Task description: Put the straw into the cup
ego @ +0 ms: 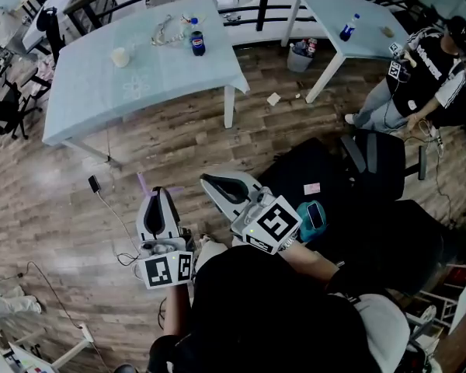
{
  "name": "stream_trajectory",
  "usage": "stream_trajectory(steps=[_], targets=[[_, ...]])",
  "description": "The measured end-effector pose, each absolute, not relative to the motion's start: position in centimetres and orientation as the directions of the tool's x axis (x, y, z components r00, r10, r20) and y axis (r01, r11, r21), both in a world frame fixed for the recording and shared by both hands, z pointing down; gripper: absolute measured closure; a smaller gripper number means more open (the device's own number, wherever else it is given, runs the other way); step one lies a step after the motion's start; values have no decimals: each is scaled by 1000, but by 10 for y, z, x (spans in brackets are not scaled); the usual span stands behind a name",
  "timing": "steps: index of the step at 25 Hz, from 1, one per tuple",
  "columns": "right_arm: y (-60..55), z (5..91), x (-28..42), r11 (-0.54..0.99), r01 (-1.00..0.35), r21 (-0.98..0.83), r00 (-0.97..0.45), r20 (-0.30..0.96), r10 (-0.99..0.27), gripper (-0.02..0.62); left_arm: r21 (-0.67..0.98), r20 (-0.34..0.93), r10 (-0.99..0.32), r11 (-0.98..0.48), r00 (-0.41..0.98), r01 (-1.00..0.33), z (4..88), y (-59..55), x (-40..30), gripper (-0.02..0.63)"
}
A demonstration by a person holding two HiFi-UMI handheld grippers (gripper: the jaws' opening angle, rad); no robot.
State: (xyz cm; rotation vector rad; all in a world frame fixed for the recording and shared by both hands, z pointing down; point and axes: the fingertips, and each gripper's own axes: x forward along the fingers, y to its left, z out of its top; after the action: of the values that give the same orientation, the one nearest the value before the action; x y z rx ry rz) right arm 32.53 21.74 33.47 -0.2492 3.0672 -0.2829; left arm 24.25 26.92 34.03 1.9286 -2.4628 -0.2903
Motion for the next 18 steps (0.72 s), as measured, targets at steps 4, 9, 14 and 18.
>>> stream_trajectory(steps=[4,9,14,18], targets=[[206,336,339,973,-147,-180,-987,-33,-155,588,146,-121,-959,236,-255,-961,340,261,259,577],[201,337,343,975,-127,-183,-990,-35,-136,588,133,-117,-958,247,-263,-960,340,252,266,577],[190,338,343,970,-113,-217,-991,-41,-124,588,132,-116,-950,275,-290,-952,336,245,265,577],[185,339,337,965,-101,-242,-993,-39,-114,588,120,-104,-945,296,-309,-948,335,247,264,577]])
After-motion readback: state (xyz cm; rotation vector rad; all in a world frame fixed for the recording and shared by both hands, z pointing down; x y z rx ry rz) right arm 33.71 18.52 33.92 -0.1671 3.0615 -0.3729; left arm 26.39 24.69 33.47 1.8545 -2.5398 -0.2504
